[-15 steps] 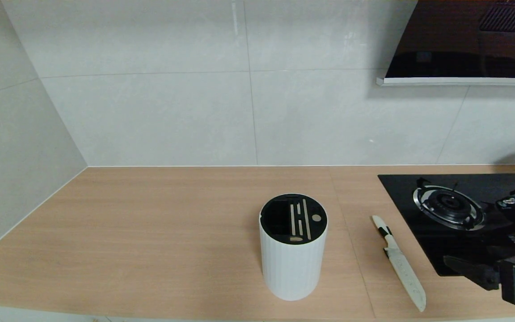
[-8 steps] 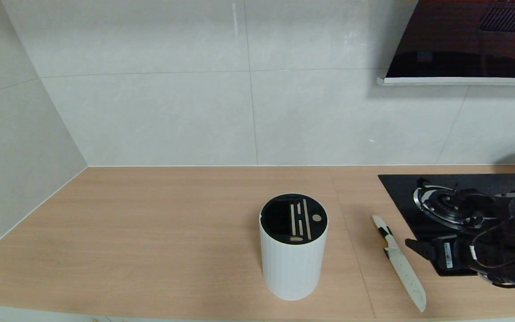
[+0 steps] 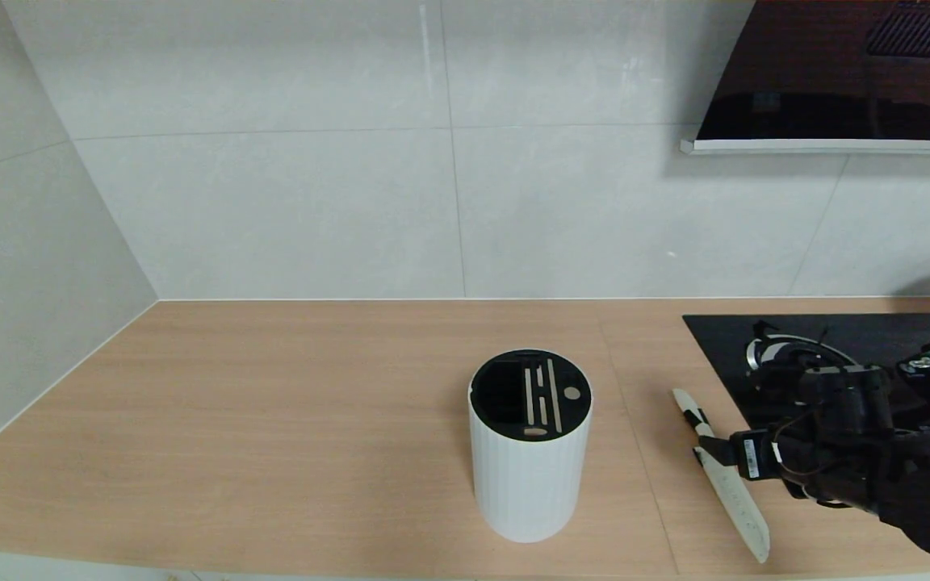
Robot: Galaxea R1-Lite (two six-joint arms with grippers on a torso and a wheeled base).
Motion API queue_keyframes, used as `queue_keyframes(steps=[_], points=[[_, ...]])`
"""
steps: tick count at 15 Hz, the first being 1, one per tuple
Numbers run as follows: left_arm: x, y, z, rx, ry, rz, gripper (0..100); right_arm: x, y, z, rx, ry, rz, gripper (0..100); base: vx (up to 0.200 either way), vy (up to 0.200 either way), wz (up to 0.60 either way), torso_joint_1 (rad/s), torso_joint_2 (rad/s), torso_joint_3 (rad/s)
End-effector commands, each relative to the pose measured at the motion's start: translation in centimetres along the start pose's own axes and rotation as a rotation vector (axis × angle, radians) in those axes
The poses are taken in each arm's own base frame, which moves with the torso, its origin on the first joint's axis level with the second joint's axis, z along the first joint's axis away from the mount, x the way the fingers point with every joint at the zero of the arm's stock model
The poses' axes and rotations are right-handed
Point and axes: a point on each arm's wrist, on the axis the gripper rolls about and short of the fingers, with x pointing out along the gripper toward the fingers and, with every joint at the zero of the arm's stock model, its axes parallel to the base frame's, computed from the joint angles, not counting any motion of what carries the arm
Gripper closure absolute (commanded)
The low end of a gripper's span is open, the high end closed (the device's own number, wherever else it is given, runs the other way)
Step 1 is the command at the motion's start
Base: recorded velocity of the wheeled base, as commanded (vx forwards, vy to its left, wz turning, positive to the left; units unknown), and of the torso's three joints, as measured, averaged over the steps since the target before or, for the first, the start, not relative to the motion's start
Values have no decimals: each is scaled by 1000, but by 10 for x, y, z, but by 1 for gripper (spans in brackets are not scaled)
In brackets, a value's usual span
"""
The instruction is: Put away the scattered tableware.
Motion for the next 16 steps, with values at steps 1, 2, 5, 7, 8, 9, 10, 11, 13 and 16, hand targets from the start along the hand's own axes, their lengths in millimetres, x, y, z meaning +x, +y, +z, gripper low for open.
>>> queue_keyframes(steps=[1, 2, 5, 7, 8, 9, 10, 11, 13, 16], points=[[0, 0, 0, -1, 1, 0, 0, 26, 2, -16, -5, 53, -17, 0, 0, 0, 0, 0, 0, 0], [0, 0, 0, -1, 1, 1, 0, 31, 2, -18, -6, 57, -20, 0, 0, 0, 0, 0, 0, 0], [0, 0, 0, 0, 1, 1, 0, 42, 3, -24, -2, 61, -21, 0, 0, 0, 0, 0, 0, 0], [0, 0, 0, -1, 1, 0, 0, 50, 4, -31, -2, 51, -20, 0, 0, 0, 0, 0, 0, 0], [0, 0, 0, -1, 1, 1, 0, 52, 4, -32, -2, 51, -20, 0, 0, 0, 0, 0, 0, 0], [0, 0, 0, -1, 1, 1, 0, 57, 4, -35, -4, 51, -20, 0, 0, 0, 0, 0, 0, 0], [0, 0, 0, -1, 1, 0, 0, 59, 5, -36, -2, 50, -23, 0, 0, 0, 0, 0, 0, 0], [0, 0, 0, -1, 1, 1, 0, 60, 4, -36, -1, 51, -26, 0, 0, 0, 0, 0, 0, 0], [0, 0, 0, -1, 1, 0, 0, 63, 3, -36, 5, 51, -28, 0, 0, 0, 0, 0, 0, 0], [0, 0, 0, -1, 1, 0, 0, 66, 3, -38, 6, 41, -29, 0, 0, 0, 0, 0, 0, 0]])
